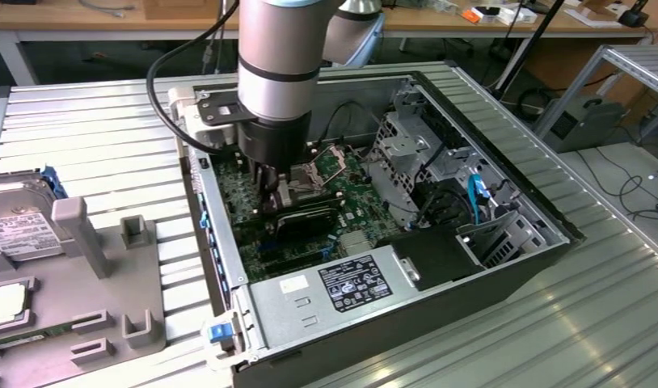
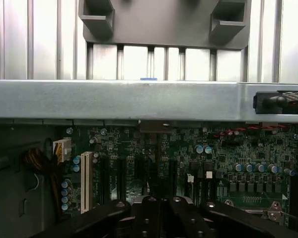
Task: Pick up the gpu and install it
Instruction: 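Press down on the gpu until it lock into place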
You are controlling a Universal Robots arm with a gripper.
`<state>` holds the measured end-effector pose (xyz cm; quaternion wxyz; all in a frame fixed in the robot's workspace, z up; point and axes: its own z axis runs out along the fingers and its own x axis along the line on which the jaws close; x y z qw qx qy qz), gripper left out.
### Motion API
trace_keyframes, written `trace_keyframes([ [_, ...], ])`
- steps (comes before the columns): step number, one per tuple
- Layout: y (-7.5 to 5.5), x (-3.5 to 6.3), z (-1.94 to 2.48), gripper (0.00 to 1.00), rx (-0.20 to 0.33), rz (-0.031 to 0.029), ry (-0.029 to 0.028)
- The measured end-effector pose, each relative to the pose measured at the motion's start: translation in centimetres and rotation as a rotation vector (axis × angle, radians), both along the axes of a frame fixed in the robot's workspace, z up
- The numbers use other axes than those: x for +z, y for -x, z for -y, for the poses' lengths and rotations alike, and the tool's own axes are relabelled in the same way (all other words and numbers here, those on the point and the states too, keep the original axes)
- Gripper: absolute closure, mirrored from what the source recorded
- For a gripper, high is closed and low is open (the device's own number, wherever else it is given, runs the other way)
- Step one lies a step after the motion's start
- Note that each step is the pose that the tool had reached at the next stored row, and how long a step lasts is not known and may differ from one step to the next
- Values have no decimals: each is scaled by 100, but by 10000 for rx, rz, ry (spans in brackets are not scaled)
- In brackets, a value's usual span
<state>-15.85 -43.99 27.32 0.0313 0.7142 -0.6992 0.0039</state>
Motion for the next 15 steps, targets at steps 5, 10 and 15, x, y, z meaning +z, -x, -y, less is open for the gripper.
trace_keyframes([
  [5,50,-2,41,89,1,4,-4],
  [10,52,-24,42,89,0,-3,5],
  [15,52,-37,42,89,0,0,2],
])
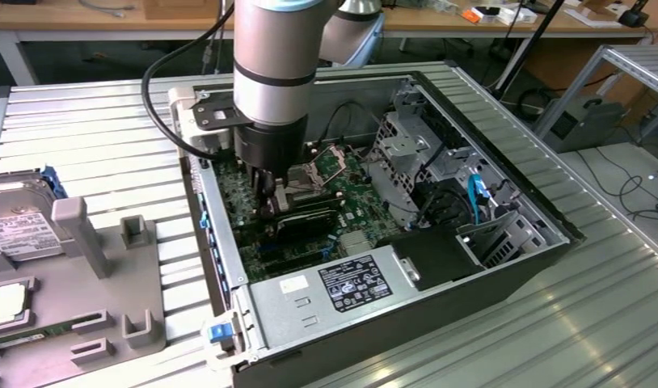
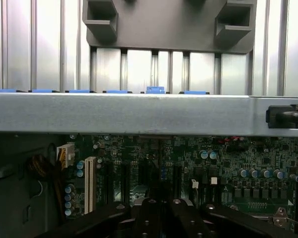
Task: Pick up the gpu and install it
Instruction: 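Press down on the gpu until it lock into place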
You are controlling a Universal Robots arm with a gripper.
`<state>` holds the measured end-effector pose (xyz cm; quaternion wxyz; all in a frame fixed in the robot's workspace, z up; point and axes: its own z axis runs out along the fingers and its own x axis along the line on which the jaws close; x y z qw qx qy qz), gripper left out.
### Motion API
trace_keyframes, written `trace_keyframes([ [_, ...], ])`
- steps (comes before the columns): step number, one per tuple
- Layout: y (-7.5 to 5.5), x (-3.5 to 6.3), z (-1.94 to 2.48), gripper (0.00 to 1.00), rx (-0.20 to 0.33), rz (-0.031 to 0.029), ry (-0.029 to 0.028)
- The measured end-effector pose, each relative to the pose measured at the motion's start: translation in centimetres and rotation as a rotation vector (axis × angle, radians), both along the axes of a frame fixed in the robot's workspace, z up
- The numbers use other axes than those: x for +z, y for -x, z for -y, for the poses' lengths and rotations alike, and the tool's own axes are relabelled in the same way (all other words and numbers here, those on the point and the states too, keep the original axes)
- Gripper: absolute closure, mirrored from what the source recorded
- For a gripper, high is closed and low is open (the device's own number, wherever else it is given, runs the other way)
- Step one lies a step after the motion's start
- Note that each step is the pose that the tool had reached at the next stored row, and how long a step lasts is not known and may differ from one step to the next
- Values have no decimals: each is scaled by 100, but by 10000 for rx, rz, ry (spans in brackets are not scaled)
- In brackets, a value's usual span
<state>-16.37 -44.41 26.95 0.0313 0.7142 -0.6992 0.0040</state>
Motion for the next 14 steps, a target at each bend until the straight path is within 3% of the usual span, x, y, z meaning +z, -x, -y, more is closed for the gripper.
trace_keyframes([
  [3,-1,23,-3,89,-2,18,-12],
  [5,0,160,-1,89,-1,11,10],
  [9,-90,173,0,89,-1,-8,7],
  [14,-459,167,0,89,0,-107,8],
])
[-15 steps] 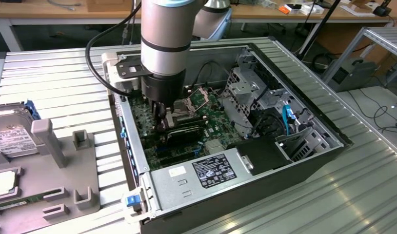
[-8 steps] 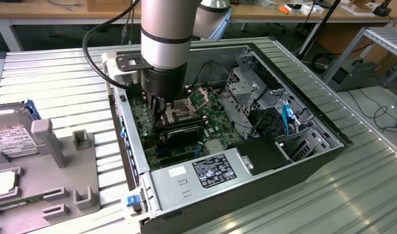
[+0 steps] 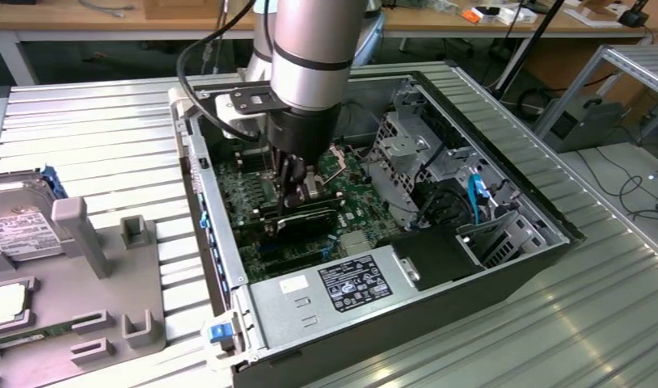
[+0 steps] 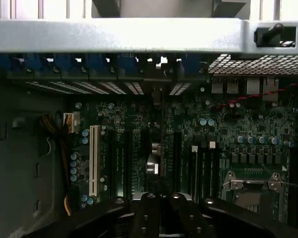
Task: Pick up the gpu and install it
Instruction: 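Press down on the gpu until it lock into place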
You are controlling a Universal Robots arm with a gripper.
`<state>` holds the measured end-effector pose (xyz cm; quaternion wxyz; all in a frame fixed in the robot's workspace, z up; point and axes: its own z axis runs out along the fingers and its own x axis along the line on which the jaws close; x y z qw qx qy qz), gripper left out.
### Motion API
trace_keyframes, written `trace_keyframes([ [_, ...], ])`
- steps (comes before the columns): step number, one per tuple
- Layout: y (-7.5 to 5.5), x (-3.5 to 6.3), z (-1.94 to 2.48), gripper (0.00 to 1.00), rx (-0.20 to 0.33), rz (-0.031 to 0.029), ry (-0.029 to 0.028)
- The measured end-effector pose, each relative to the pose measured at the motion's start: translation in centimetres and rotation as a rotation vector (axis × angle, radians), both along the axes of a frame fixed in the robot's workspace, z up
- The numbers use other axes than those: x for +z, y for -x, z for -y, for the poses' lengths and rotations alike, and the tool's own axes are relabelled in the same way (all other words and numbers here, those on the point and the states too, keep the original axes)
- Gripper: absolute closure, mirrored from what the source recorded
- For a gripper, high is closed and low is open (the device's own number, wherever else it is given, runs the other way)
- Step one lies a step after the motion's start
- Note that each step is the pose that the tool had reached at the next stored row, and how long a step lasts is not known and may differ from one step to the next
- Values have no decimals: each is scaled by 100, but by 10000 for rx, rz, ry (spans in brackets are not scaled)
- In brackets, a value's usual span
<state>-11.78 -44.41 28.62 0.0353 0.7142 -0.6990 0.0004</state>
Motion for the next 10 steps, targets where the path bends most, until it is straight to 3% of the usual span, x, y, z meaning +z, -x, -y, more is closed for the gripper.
trace_keyframes([
  [10,-37,5,0,89,-1,-3,1],
])
